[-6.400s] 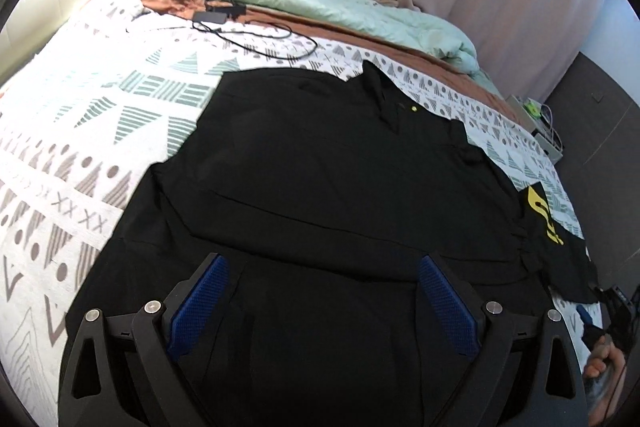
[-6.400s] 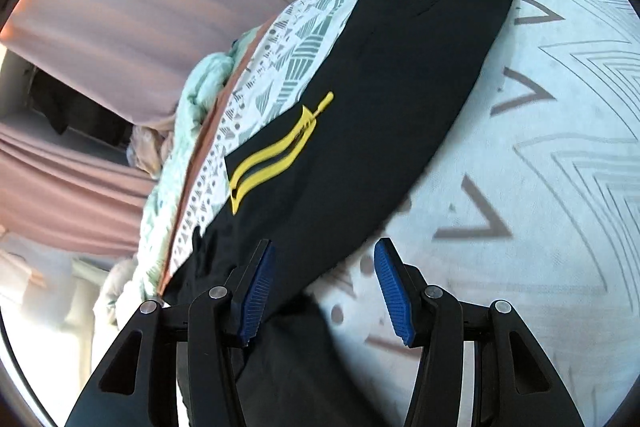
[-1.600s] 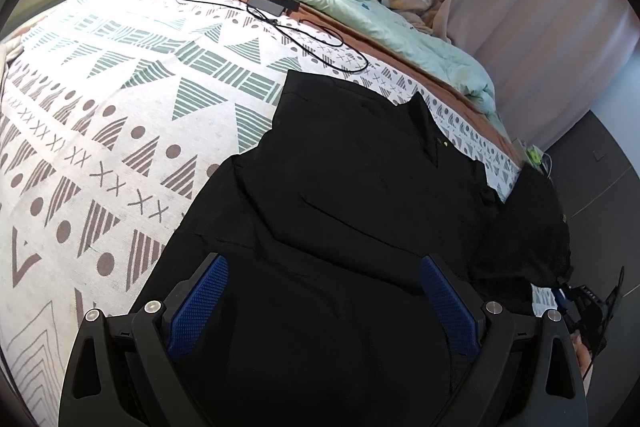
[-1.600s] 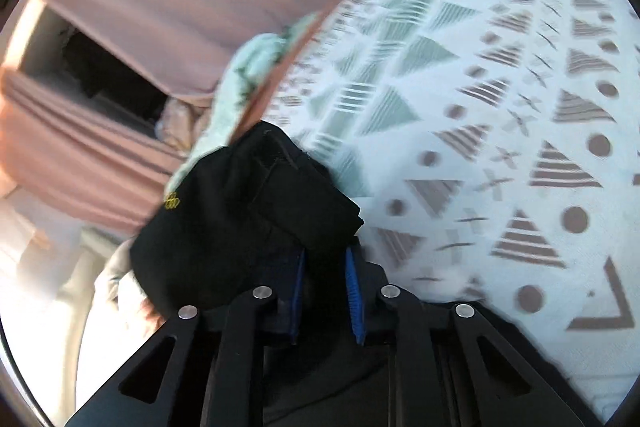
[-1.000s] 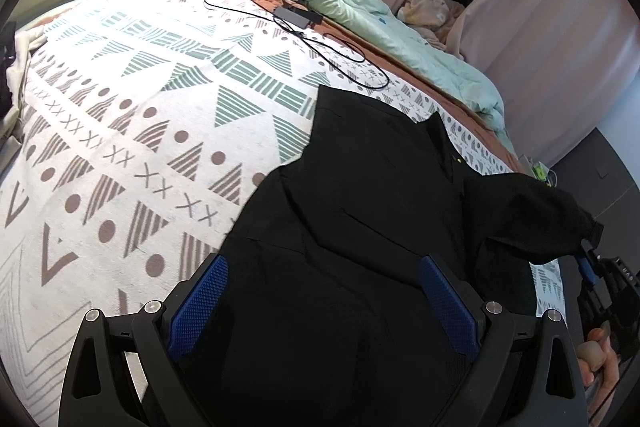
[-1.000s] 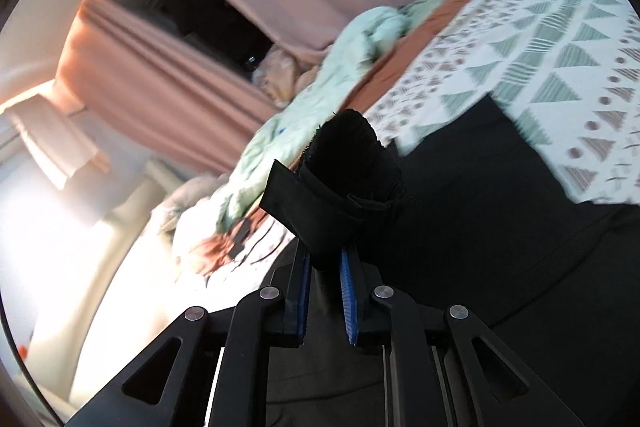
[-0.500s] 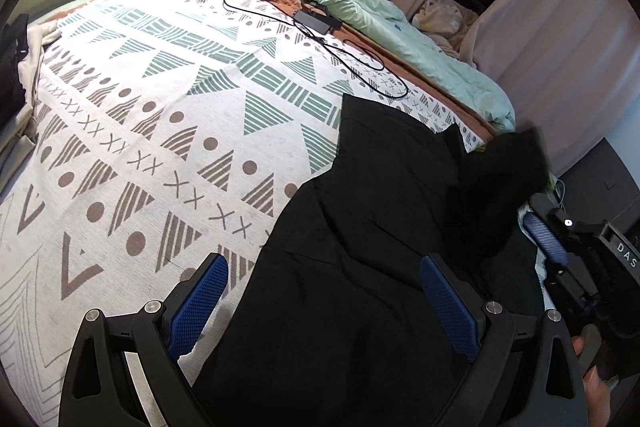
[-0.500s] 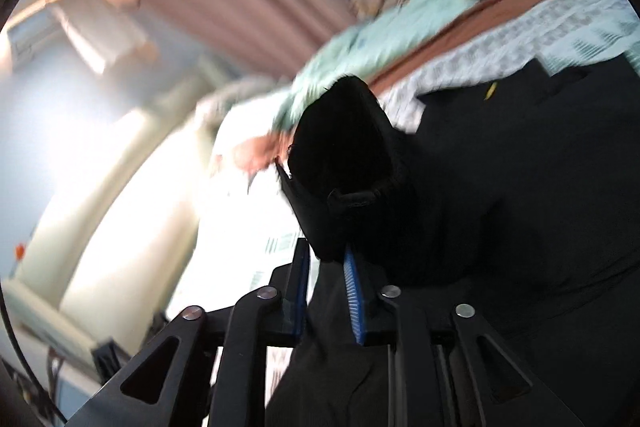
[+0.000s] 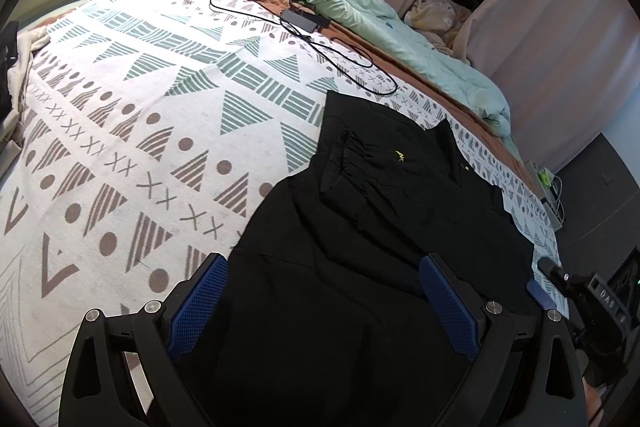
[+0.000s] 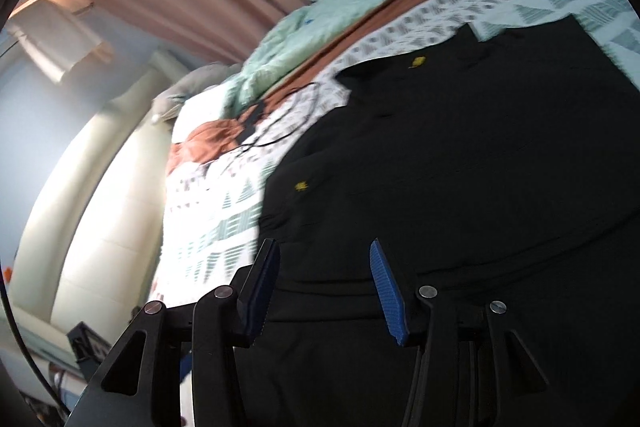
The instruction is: Fold large clothes
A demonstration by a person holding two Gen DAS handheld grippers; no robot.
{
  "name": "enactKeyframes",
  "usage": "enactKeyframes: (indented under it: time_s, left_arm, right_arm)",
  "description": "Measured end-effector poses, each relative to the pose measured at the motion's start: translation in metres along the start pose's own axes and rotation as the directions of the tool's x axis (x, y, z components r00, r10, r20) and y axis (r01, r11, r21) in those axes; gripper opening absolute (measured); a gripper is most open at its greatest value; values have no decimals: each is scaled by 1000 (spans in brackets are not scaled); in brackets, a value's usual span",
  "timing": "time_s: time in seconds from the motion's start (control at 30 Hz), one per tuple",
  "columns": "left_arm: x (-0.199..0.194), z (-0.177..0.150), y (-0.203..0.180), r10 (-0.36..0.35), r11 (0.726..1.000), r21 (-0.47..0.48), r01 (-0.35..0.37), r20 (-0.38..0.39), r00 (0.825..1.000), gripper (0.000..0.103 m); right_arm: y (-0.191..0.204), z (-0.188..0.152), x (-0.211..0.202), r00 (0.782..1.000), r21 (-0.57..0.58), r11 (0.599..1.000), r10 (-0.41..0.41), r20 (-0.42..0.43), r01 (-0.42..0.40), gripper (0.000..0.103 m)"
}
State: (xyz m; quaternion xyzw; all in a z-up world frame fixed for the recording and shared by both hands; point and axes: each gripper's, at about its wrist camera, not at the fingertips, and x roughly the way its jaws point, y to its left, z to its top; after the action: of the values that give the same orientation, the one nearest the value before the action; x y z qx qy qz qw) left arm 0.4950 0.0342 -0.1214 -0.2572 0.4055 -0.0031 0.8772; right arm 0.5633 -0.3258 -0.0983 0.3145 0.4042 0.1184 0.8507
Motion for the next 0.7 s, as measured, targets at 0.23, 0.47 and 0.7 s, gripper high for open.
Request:
enactKeyframes:
  time_s: [0.23,0.47,0.7]
  left_arm:
    - [-4,1,-15,7,1000,11,-7,15,1000,96]
    - [-16,-12,-35,13,996,83,-16,42,999,96]
    - [-39,-34,-38,2,996,88,-12,117,993,96]
  right_arm:
    - [-72,24,-35,994,60,992,-112,14,111,48]
    - [-127,27,-80,985,145,976,-170,33,164,66]
    - [-164,6,-120,976,198,959,-213,40,201,90]
